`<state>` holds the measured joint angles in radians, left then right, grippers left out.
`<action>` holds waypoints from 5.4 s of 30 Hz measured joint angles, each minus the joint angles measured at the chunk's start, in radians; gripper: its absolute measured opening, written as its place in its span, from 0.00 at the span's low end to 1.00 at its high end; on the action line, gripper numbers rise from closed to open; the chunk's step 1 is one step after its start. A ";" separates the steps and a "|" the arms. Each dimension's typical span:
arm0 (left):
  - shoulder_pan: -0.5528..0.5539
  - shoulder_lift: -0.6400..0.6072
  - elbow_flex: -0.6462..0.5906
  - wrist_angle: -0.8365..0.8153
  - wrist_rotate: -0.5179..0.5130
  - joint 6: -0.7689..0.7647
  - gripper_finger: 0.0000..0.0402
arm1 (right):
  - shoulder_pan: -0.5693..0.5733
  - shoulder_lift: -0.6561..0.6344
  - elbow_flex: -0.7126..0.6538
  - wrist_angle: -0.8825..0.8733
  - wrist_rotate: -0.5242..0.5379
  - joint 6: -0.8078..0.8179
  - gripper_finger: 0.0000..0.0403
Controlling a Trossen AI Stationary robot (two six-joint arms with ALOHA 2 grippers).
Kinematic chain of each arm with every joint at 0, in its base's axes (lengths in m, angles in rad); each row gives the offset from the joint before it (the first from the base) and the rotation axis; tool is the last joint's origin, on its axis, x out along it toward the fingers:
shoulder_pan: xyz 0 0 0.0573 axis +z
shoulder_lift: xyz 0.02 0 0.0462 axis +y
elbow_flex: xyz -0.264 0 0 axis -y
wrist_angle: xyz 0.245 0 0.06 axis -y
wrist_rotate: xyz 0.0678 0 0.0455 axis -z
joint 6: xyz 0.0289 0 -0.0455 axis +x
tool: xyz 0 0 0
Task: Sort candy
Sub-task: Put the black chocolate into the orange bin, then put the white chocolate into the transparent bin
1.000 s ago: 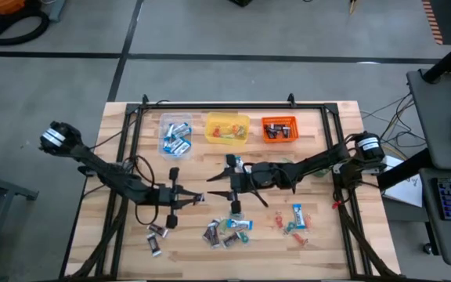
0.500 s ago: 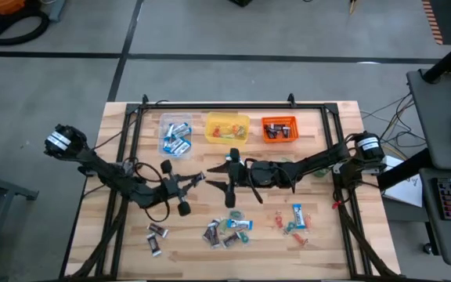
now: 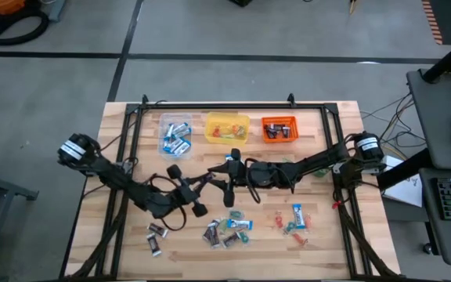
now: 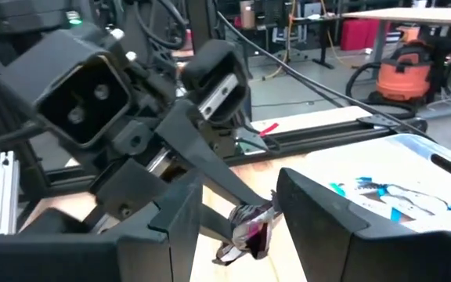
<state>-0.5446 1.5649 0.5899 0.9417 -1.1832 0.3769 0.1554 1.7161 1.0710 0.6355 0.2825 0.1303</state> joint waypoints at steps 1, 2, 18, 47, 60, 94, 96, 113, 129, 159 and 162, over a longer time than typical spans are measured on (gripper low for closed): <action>0.000 0.004 0.005 0.000 -0.001 0.003 0.03 | 0.000 0.000 0.000 -0.002 0.005 0.000 0.41; 0.000 0.005 0.008 0.000 0.000 0.004 0.03 | 0.000 0.000 0.000 -0.003 0.006 0.001 0.41; -0.008 -0.017 0.015 -0.001 0.018 -0.002 0.03 | -0.001 0.000 0.001 -0.034 0.001 0.038 0.34; -0.022 -0.170 -0.157 -0.007 0.061 -0.429 0.39 | -0.311 -0.200 0.002 -1.171 0.603 0.474 0.03; -0.024 -0.231 -0.193 -0.035 0.076 -0.465 0.39 | -0.541 -0.163 -0.083 -1.332 0.476 0.661 0.20; -0.031 -0.279 -0.193 -0.219 0.279 -0.574 0.39 | -0.199 -0.254 -0.043 -1.140 -0.015 0.743 0.42; -0.031 -0.279 -0.193 -0.219 0.279 -0.573 0.39 | -0.176 -0.225 -0.043 -1.130 -0.031 0.759 0.42; -0.030 -0.279 -0.193 -0.218 0.274 -0.550 0.39 | -0.155 0.119 0.164 -1.128 -0.026 0.726 0.42; -0.030 -0.278 -0.192 -0.218 0.275 -0.555 0.39 | -0.161 0.330 0.338 -1.296 0.005 0.661 0.23; 0.042 -0.278 -0.192 -0.179 0.596 -0.551 0.39 | 0.068 -0.108 -0.053 -0.302 -0.091 0.104 0.03; 0.044 -0.278 -0.192 -0.153 0.599 -0.550 0.39 | 0.071 -0.093 -0.117 -0.110 -0.143 0.031 0.03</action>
<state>-0.5008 1.2869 0.3977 0.7892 -0.5838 -0.1730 0.2261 1.6234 0.9543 0.5260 0.1399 0.1618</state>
